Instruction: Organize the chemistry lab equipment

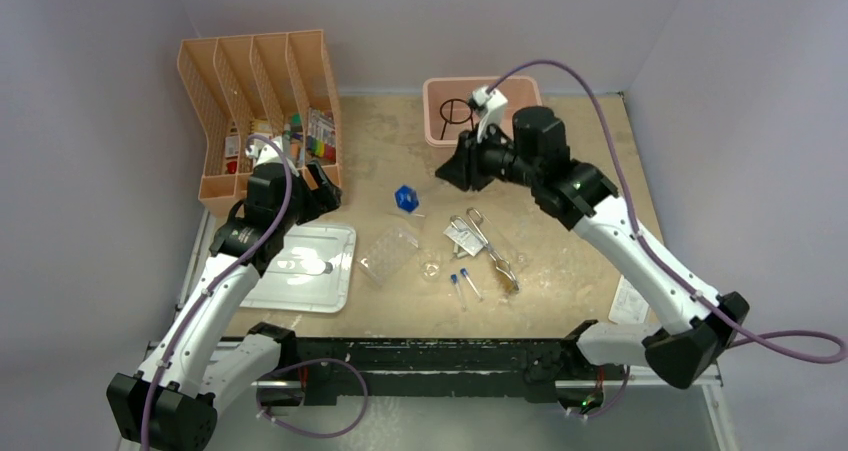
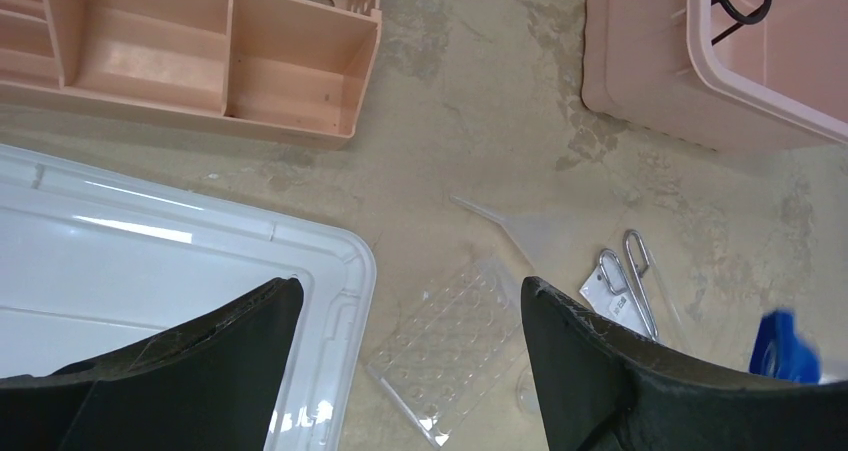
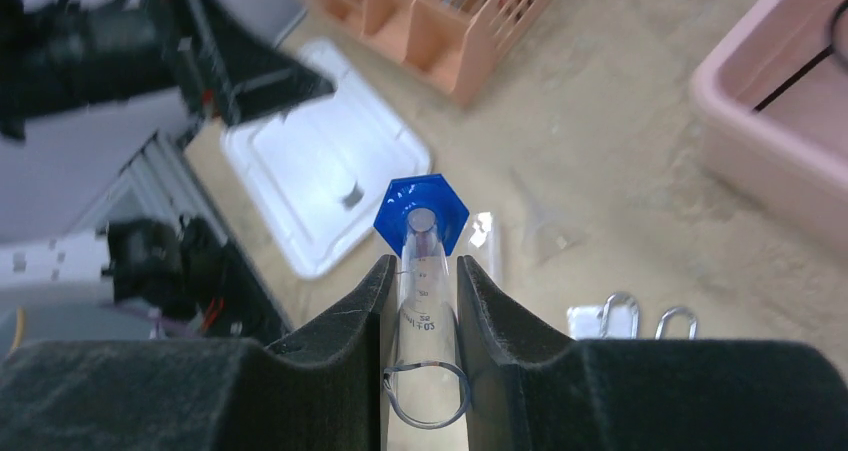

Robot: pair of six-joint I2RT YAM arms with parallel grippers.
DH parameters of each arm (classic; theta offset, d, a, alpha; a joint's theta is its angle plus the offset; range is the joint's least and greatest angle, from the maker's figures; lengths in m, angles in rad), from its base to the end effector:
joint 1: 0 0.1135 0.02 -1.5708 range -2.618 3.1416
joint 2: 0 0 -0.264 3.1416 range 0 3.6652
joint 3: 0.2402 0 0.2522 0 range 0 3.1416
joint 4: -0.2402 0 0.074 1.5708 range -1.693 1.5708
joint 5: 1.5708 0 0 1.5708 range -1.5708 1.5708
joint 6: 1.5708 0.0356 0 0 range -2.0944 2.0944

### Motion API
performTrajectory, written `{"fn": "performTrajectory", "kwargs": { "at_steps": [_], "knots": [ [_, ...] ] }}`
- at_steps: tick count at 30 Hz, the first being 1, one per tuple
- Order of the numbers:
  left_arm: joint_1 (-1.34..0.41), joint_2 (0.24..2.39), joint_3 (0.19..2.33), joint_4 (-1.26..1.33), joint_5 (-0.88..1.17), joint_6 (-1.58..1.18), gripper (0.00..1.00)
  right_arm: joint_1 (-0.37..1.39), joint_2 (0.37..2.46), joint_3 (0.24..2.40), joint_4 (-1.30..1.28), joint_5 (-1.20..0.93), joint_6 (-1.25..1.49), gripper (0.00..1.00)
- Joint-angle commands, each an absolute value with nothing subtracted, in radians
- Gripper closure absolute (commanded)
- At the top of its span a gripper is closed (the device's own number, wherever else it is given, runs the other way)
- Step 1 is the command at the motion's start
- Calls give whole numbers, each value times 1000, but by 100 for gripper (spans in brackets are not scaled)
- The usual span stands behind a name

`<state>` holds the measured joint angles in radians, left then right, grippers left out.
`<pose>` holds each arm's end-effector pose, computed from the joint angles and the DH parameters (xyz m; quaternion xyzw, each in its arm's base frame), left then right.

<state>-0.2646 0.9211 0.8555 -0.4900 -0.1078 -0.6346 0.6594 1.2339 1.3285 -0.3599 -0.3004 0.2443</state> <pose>0.1956 -0.0490 0.3098 -0.1863 0.8529 -0.1685 0.4576 0.2110 0.1769 0.4172 -0.2508 0.7499 0.3692 0.4884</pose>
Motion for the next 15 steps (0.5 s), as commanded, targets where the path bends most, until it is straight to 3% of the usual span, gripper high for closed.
{"fn": "performTrajectory", "kwargs": {
  "at_steps": [1, 10, 15],
  "knots": [
    [-270, 915, 896, -444, -129, -635, 19, 536, 1315, 1461, -237, -345, 298, 74],
    [-270, 891, 871, -444, -118, -646, 19, 179, 1448, 1517, -113, -499, 510, 74],
    [-270, 915, 866, -429, -108, -646, 19, 73, 1566, 1549, -101, -624, 556, 75]
  ]
}}
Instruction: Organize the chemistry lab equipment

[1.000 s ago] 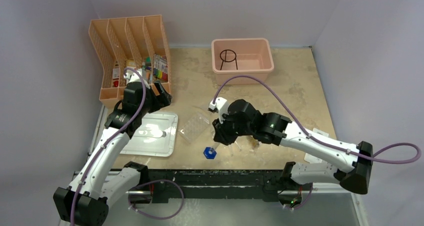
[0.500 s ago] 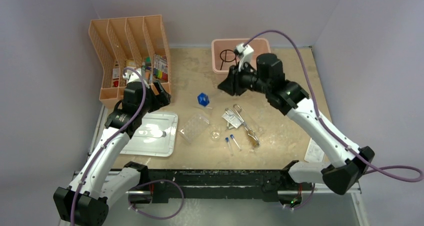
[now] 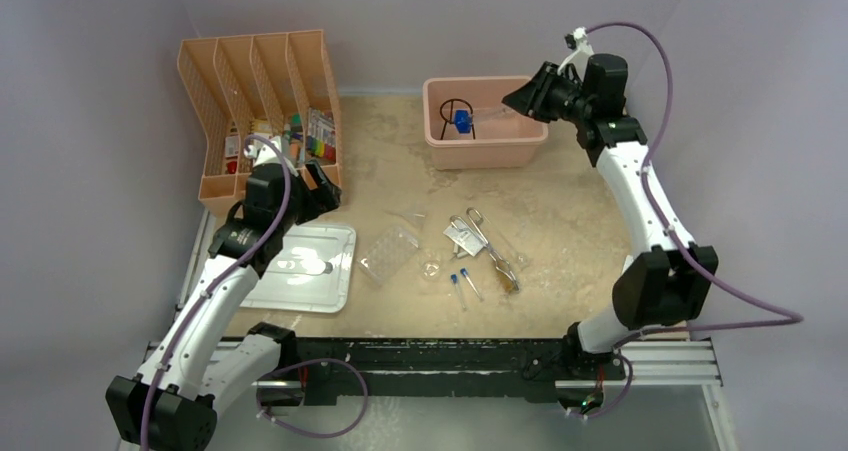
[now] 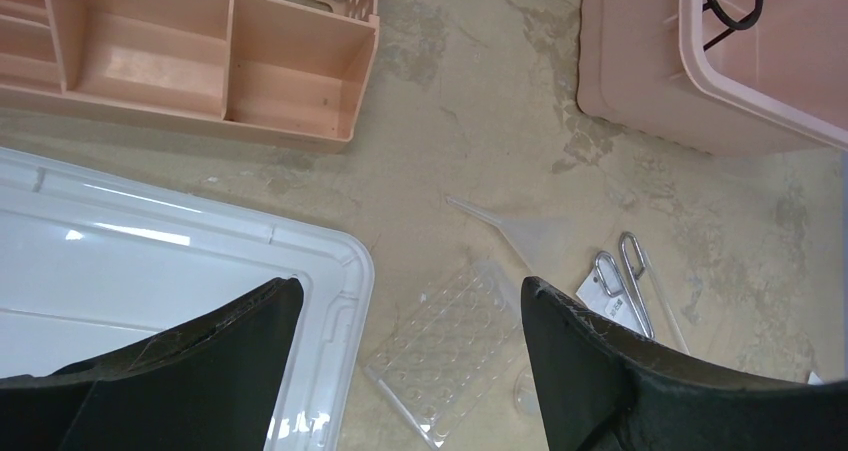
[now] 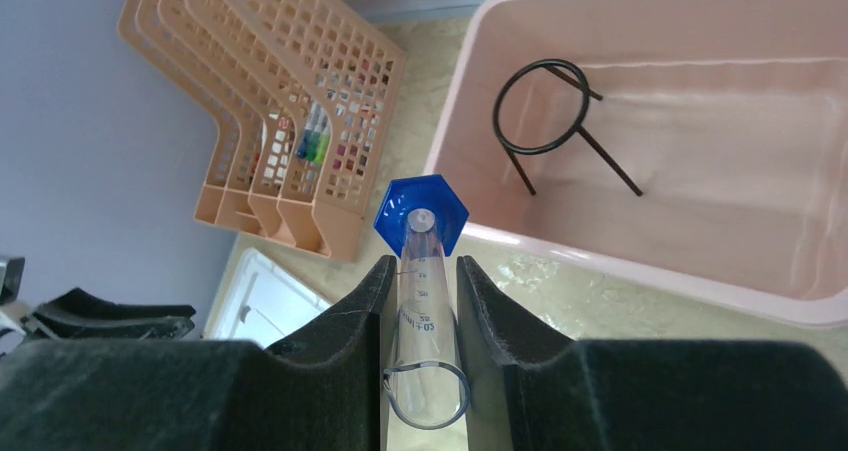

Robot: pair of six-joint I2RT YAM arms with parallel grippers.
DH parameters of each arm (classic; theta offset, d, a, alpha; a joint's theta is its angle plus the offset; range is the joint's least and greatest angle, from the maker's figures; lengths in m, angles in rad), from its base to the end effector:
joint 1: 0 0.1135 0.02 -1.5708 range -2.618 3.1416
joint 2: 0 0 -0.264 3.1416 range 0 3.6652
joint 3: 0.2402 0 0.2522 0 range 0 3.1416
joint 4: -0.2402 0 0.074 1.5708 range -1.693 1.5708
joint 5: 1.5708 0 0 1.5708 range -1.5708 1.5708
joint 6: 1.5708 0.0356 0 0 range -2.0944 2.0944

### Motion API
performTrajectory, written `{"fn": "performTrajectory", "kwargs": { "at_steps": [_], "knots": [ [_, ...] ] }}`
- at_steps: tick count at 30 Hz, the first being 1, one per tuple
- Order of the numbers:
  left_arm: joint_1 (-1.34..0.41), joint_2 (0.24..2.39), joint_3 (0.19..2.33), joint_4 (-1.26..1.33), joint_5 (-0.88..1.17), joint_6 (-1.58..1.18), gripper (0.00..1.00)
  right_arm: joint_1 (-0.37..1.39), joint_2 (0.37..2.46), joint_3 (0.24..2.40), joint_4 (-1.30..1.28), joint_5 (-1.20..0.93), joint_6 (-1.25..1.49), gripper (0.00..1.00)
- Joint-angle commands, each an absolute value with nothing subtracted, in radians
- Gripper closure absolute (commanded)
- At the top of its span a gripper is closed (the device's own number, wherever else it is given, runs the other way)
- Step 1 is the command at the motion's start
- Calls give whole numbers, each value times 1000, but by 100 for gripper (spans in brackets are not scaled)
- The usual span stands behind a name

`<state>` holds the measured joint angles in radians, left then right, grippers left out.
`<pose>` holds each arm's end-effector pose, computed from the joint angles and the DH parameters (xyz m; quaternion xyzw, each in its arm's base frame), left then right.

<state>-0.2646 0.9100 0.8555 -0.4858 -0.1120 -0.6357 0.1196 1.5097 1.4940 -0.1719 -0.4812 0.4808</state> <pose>0.1937 -0.0484 0.3122 -0.1874 0.8488 -0.1702 0.4642 0.3490 0.0585 0.4135 -0.0151 0.7632 0.3585 0.5374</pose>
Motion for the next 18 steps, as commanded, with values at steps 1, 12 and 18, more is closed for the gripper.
{"fn": "performTrajectory", "kwargs": {
  "at_steps": [1, 12, 18],
  "knots": [
    [-270, 924, 866, -424, -106, -646, 19, 63, 1586, 1555, -97, -636, 560, 75],
    [-270, 1088, 934, -365, -98, -651, 19, 26, 1837, 1644, -66, -703, 598, 75],
    [-270, 1137, 1012, -418, -84, -688, 19, 26, 1962, 1690, -16, -733, 641, 75]
  ]
}}
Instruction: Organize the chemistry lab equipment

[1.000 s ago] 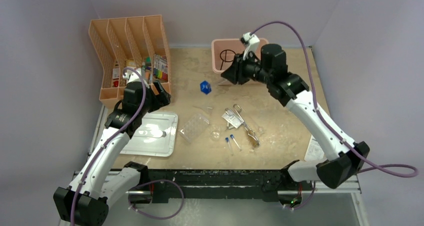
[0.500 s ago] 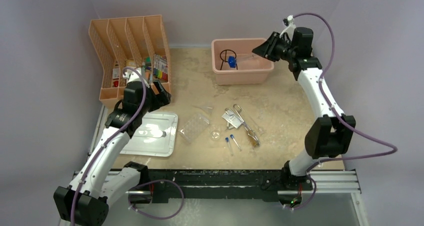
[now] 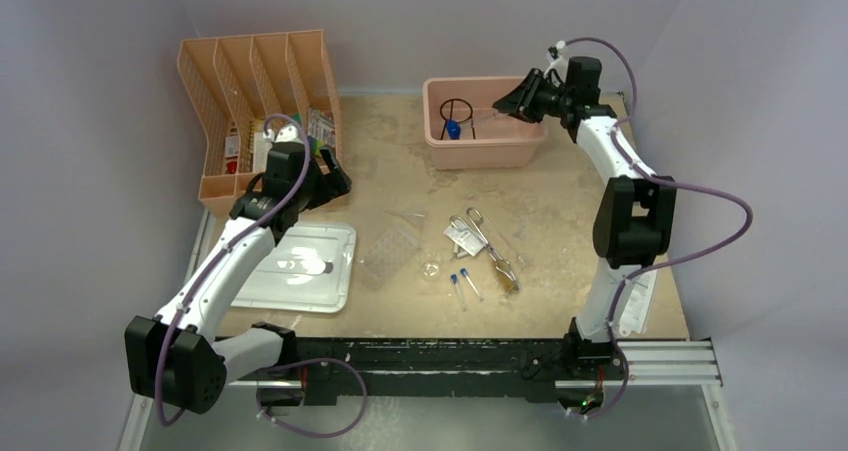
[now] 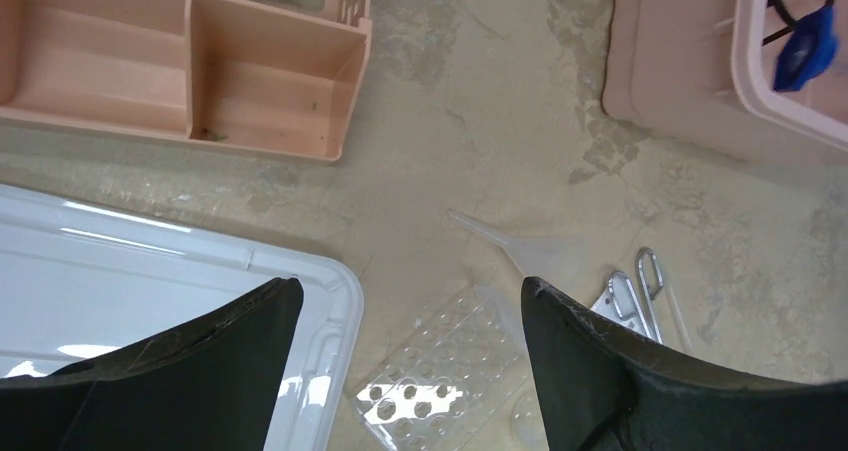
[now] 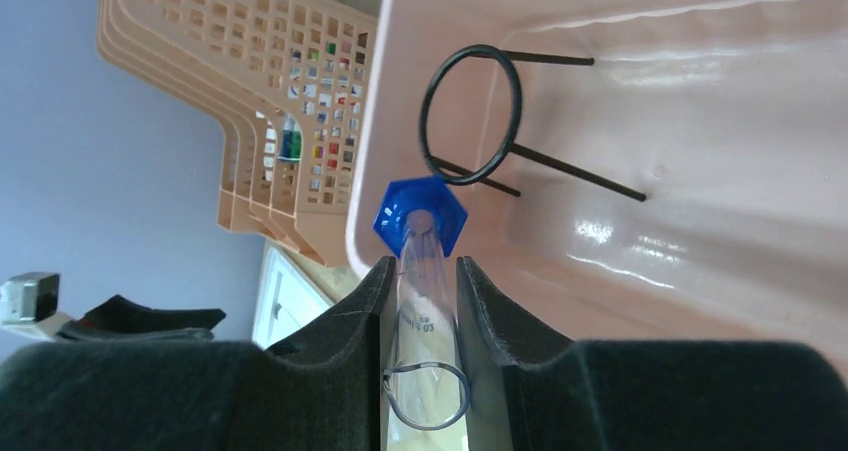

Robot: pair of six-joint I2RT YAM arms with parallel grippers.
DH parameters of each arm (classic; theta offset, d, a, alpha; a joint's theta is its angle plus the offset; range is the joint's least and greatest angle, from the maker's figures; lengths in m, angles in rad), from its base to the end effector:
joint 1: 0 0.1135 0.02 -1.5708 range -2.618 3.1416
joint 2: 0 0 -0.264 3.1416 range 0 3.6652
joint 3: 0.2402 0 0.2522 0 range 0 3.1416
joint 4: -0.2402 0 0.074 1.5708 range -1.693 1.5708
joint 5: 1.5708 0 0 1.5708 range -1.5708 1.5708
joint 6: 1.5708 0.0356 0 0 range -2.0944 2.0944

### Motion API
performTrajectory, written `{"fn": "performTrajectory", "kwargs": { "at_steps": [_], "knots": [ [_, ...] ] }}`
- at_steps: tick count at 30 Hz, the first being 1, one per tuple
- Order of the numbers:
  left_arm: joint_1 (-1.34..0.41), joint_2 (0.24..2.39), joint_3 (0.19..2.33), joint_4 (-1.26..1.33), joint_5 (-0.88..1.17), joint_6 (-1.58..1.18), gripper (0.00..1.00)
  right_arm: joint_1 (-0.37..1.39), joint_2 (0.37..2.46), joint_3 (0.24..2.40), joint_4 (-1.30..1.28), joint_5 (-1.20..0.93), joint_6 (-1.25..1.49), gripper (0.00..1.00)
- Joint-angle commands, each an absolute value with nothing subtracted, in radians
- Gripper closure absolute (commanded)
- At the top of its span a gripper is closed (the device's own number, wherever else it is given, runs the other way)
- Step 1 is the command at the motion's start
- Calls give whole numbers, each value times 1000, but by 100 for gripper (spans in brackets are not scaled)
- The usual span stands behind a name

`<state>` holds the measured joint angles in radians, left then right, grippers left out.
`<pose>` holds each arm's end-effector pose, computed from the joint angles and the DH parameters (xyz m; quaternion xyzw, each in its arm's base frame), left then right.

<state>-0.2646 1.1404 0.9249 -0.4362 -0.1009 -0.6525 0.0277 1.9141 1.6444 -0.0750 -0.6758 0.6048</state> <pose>0.2412 -0.0617 0.2933 -0.1945 0.8740 -0.1556 0.4172 0.4559 0.0349 0.3203 0.0367 0.7940 0.4265 0.4316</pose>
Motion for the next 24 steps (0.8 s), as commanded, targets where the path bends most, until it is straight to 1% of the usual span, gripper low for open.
{"fn": "performTrajectory", "kwargs": {
  "at_steps": [1, 9, 15, 18, 24],
  "knots": [
    [-270, 1134, 1019, -424, -83, -695, 19, 26, 1973, 1680, 27, -747, 669, 75],
    [-270, 1134, 1046, -437, -88, -717, 19, 33, 2056, 1725, 44, -720, 720, 74],
    [-270, 1189, 1070, -401, -81, -716, 19, 65, 2121, 1797, 3, -644, 665, 71],
    [-270, 1204, 1065, -357, -84, -711, 19, 84, 2140, 1830, -34, -610, 638, 67],
    [-270, 1230, 1058, -316, -99, -674, 19, 87, 2123, 1765, -5, -563, 639, 65]
  ]
}}
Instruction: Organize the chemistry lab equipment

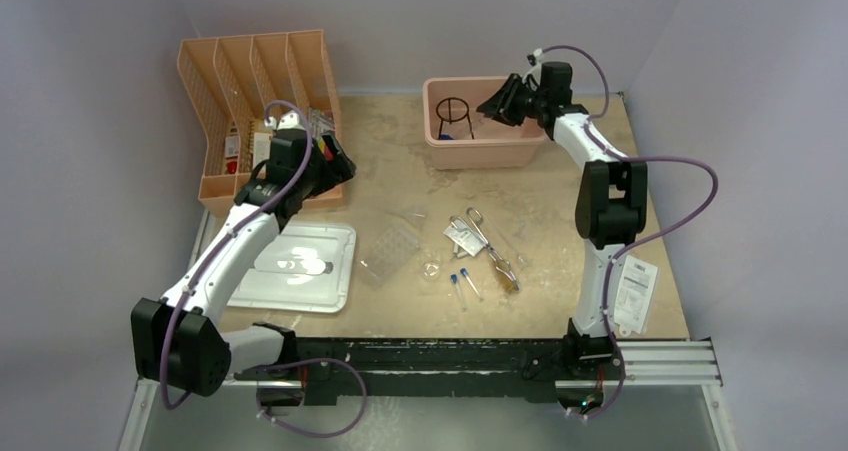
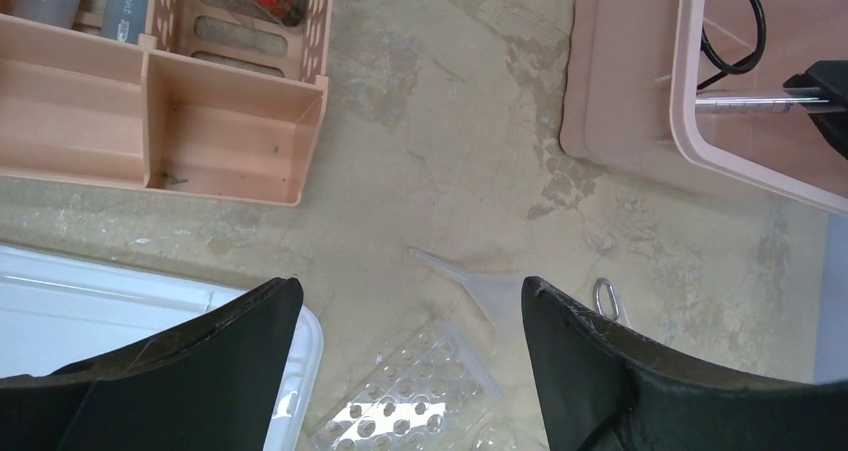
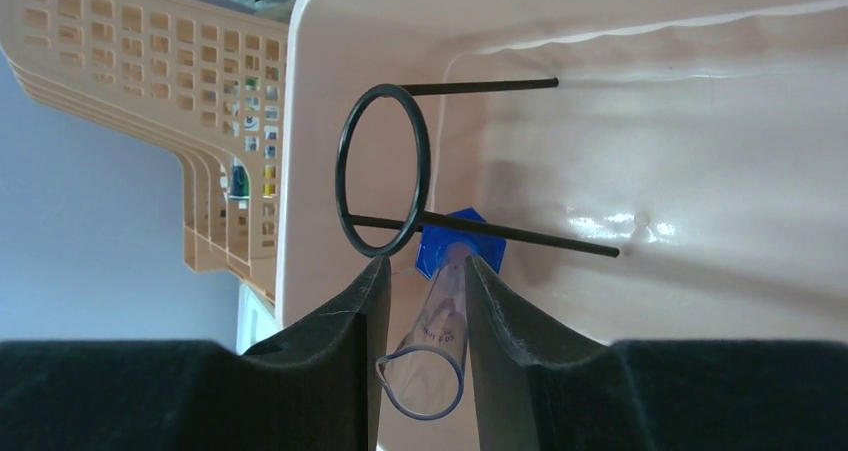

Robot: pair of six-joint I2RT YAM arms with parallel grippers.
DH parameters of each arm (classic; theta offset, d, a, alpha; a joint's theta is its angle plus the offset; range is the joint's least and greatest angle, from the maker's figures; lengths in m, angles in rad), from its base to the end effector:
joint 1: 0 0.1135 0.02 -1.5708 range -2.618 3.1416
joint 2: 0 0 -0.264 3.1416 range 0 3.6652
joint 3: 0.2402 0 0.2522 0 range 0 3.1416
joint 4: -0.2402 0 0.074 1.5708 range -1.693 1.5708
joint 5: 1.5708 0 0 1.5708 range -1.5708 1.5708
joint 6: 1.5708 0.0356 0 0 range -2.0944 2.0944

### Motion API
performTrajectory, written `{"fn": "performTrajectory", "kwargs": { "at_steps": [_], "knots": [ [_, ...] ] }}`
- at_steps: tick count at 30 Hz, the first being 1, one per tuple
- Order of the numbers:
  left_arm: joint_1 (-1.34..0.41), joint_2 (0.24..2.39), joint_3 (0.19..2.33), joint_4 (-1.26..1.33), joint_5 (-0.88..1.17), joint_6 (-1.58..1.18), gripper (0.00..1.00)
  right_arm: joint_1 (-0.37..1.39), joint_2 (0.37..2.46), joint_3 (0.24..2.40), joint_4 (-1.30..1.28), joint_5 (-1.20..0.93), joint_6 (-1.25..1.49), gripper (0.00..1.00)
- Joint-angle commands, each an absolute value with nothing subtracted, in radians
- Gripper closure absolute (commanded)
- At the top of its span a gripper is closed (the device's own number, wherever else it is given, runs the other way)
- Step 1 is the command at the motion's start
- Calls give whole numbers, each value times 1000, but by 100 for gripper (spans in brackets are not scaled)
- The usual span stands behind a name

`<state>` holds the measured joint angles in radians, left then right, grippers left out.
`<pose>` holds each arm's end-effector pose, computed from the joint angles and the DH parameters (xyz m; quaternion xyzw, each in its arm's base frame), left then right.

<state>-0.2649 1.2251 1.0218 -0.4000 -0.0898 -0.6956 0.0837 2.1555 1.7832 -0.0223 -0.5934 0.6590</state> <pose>0.2640 -0.0683 0.3091 -0.2094 0.8595 -0.1794 0.4304 0.5078 0.0626 0.2606 0.0702 0.8090 0.4192 0.4061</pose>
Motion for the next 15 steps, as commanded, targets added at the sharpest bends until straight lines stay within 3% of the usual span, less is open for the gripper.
{"fn": "performTrajectory", "kwargs": {
  "at_steps": [1, 7, 15],
  "knots": [
    [-270, 1232, 1057, -308, -99, -668, 19, 87, 2120, 1753, -5, -561, 636, 64],
    [-270, 1263, 1054, -270, -97, -638, 19, 87, 2102, 1721, -23, -524, 606, 62],
    [-270, 1283, 1055, -261, -90, -620, 19, 87, 2097, 1744, -116, -407, 525, 50]
  ]
}}
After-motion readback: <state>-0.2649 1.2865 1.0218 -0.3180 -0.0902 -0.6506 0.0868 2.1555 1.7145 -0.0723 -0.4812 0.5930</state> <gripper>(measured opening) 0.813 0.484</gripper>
